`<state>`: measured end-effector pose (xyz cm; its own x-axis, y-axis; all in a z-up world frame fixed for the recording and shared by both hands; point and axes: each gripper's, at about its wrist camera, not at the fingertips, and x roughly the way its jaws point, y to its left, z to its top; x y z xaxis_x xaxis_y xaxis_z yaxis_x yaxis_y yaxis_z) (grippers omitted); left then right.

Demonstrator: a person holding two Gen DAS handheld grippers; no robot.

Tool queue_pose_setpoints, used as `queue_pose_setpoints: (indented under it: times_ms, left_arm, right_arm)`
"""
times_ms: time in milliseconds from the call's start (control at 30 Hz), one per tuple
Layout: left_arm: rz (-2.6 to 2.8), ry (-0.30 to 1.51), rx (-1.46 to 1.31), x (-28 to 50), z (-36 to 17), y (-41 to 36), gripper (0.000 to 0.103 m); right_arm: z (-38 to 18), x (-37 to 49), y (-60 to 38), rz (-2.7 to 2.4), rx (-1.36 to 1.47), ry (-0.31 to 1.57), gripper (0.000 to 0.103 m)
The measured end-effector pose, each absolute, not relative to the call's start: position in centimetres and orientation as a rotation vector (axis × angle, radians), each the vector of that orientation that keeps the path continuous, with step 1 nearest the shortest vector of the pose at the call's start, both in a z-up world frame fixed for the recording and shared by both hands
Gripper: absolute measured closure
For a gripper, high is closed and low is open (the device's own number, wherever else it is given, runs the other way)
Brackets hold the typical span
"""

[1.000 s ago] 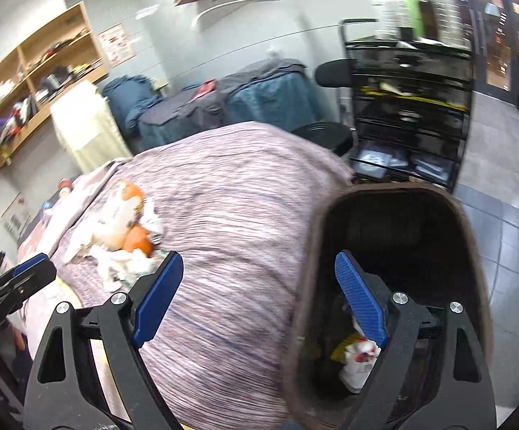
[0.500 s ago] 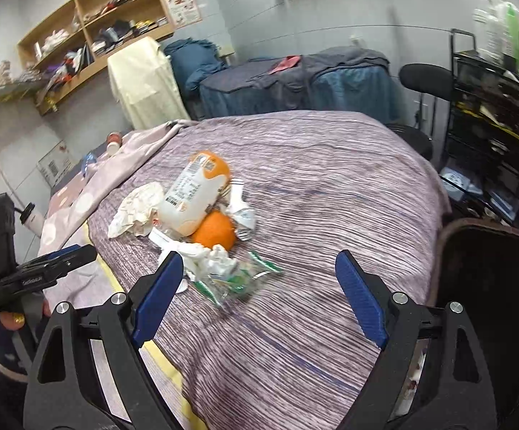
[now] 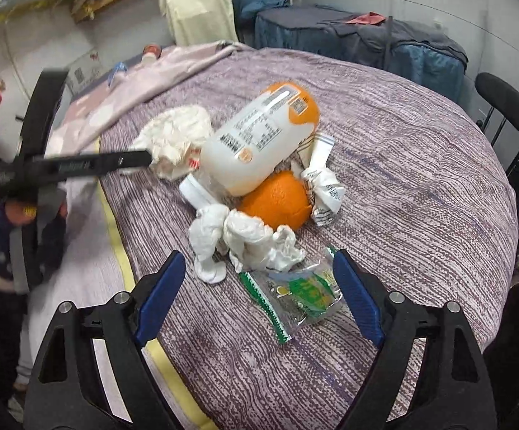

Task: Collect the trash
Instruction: 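Grasp the crumpled cream bag with the left gripper while the right gripper grasps the clear wrapper, then carry the cream bag and clear wrapper in both grippers to the brown bin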

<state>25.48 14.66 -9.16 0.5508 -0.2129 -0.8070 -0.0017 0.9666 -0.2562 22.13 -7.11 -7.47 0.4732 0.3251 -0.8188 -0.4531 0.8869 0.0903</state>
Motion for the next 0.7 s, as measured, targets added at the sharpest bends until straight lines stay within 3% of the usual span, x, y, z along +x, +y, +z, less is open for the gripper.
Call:
queue_pose_setpoints:
  times_ms: [67,133,167,233,333,400,467,700]
  left_arm:
    - [-0.129,1.011,-0.261,26.5,-9.8,14.8,0.012]
    - [-0.123,1.01,-0.237,27.0,-9.7,14.3,0.014]
    - [-0.124,1.01,-0.219,27.2,-9.7,13.9,0.022]
    - [-0.117,1.004,-0.186,27.3,-9.4,13.2,0.037]
    - [-0.131,0.994,-0.169,27.2,-9.0,12.6,0.071]
    - [-0.119,0.98,-0.166,27.1,-8.7,12.6,0.083]
    - [-0.138,0.969,-0.201,26.6,-8.5,12.8,0.089]
    - [-0.136,0.896,-0.248,23.8,-6.8,13.4,0.093]
  right_arm:
    - [-8.5,22.2,-6.5,0.456,-0.245,1.014,0.024]
    - [-9.8,22.5,-6.3,0.417,-0.312,1.06,0.036]
    - [-10.2,22.8,-6.3,0.405,-0.325,1.071,0.042]
    - [-10.8,23.2,-6.5,0.408,-0.336,1.089,0.068]
    - [-10.9,23.0,-6.7,0.427,-0.326,1.08,0.085]
    - [-10.4,22.7,-7.1,0.447,-0.293,1.056,0.09]
    - [-9.5,22.4,-7.8,0.449,-0.249,1.029,0.09]
    - [-6.7,20.7,-10.1,0.431,-0.149,0.95,0.09]
